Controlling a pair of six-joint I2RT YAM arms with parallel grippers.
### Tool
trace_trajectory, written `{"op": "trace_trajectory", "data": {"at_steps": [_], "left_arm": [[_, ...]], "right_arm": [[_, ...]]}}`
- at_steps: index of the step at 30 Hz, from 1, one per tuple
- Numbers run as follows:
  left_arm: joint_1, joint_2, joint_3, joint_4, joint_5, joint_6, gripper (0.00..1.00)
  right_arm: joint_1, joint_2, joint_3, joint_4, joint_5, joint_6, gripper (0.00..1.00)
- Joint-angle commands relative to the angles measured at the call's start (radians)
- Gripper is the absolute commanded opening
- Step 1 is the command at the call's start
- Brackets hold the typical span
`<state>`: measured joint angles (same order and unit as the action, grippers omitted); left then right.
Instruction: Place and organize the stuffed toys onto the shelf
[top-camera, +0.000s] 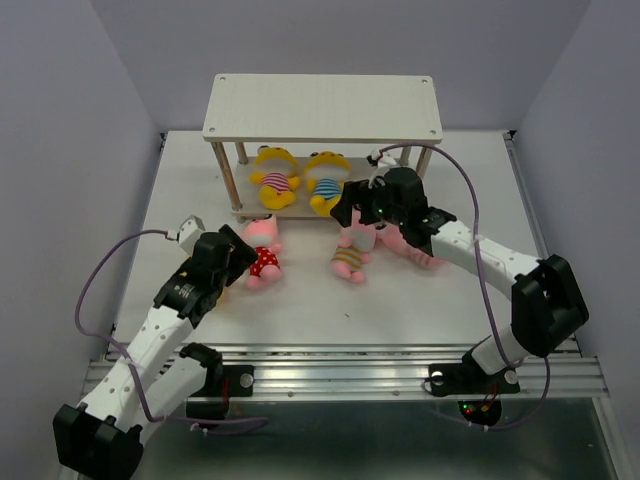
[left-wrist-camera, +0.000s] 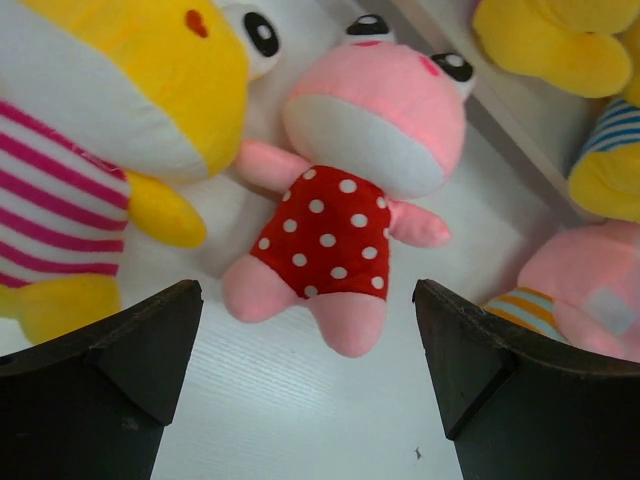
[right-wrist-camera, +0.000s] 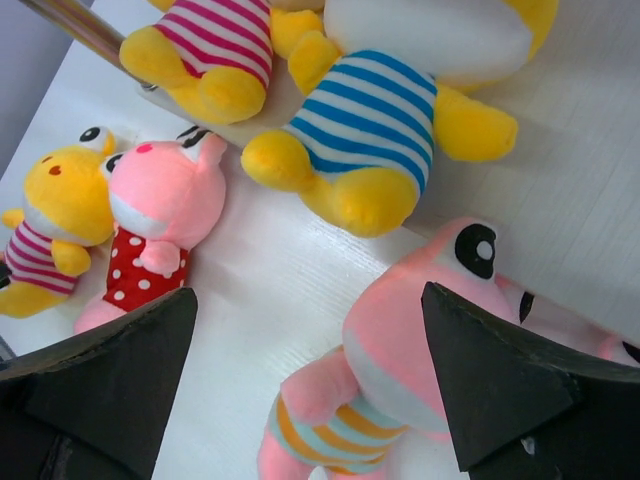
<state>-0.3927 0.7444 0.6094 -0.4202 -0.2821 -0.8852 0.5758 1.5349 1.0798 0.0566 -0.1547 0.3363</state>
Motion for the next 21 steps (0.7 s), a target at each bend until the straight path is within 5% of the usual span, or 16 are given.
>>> {"op": "trace_trajectory", "data": {"at_steps": [1,6,10,21], "left_arm": [[0.023,0.065,0.07,-0.167,-0.1,-0.112,0.99],[0.046,0.134,0.153,-0.307,-0.196,-0.172,0.99],[0.099,0.177,0.243,-0.381,-0.29,-0.15,0.99],[0.285,0.226,0.262,-0.419,-0.158,0.051,0.99]], "right_arm": [[-0.005,-0.079,-0.06,0.011,-0.022,0.027,1.0],[0.015,-0.142,-0.113,-0.012,-0.002,0.015,1.0],[0.195,-0.162,-0.1,-0.095,0.122,-0.074,1.0],[0.226,-0.144,-0.11,-0.02,0.098,-0.037,1.0]]}}
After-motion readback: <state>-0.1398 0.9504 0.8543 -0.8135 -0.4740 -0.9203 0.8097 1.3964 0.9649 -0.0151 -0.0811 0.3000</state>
